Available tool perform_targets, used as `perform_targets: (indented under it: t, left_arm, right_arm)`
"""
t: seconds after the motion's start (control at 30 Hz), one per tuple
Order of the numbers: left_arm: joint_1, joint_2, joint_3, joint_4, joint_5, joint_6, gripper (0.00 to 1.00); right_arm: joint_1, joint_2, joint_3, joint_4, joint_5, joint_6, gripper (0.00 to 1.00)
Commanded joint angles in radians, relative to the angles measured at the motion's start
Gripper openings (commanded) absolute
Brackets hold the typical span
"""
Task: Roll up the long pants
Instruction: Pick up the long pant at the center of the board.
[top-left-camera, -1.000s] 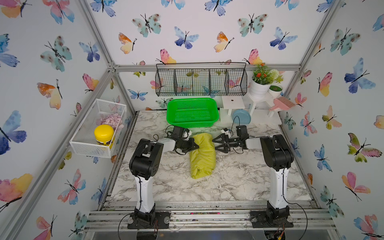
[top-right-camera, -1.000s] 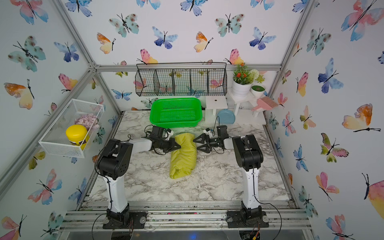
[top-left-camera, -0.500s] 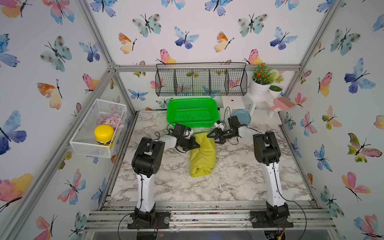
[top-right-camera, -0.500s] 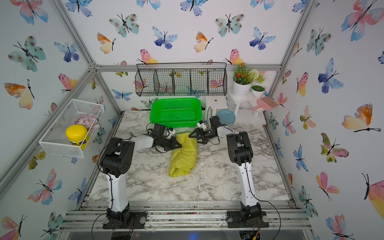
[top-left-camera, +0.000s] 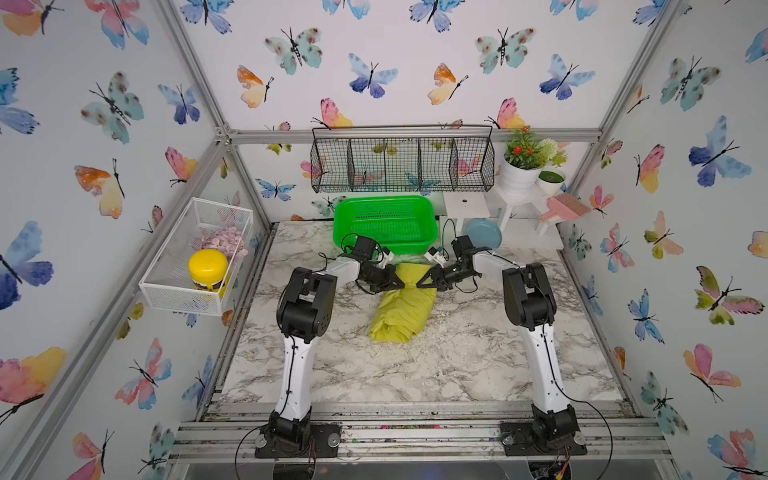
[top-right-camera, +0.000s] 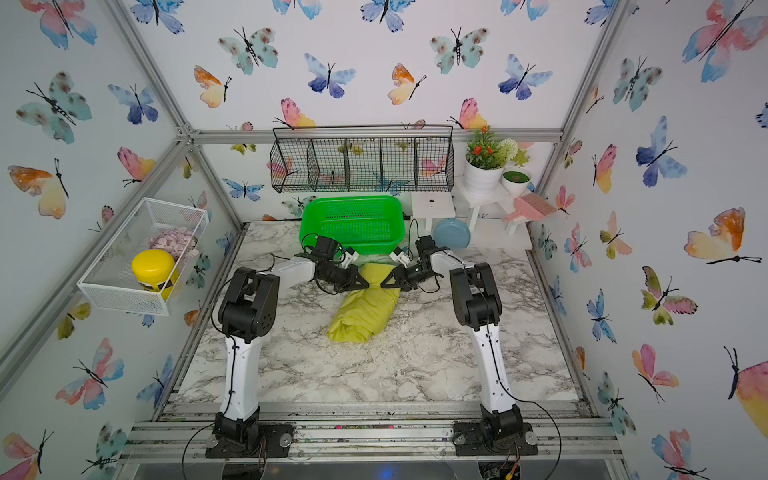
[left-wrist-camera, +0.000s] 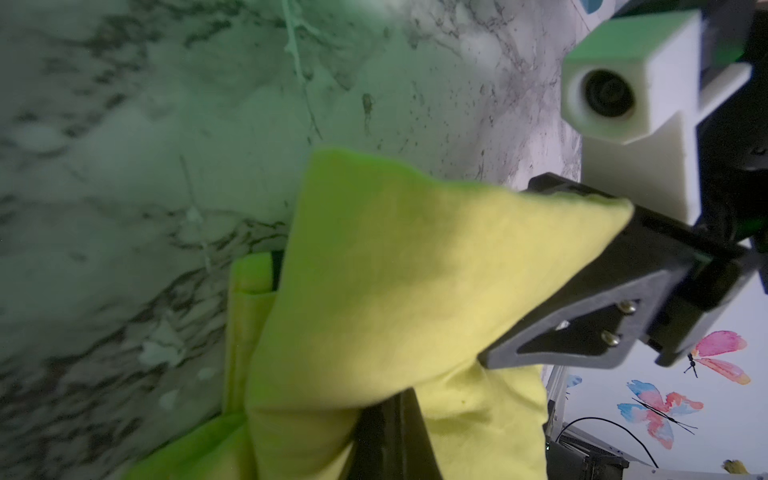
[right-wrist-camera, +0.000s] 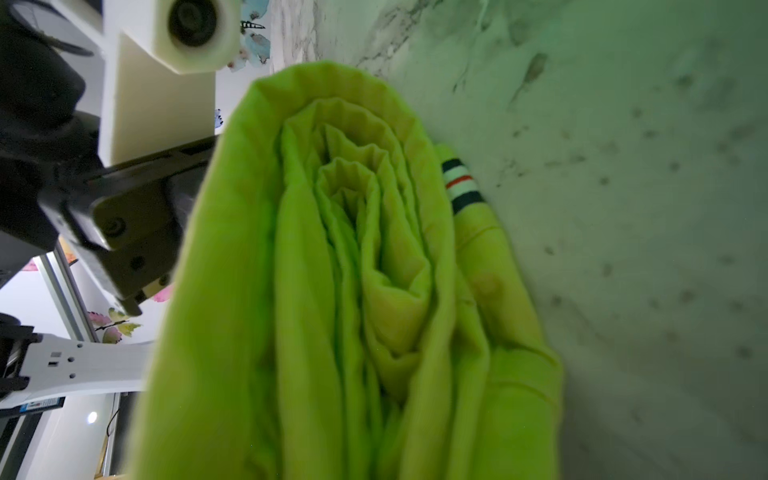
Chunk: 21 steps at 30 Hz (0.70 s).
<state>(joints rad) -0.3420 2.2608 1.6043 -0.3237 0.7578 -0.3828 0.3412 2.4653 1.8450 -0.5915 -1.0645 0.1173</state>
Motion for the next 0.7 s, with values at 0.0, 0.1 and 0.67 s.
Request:
perform_targets:
  t: [0.0, 0.1, 0.67]
  left_arm:
    - [-0.014, 0.13, -0.006, -0.054, -0.148, 0.054, 0.0]
    - [-0.014, 0.109, -0.001, -0.048, -0.163, 0.054, 0.0]
    - [-0.152, -0.453, -0.302, 0.178, -0.752, 0.039, 0.27]
  right_arm:
    - [0.076, 0.071, -0.03, -0.123, -0.059, -0.021, 0.02]
    - [0.074, 0.017, -0.119, -0.027, -0.076, 0.054, 0.03]
    - [0.022, -0.285, -0.818, 1.04, 0.419, 1.201, 0.03]
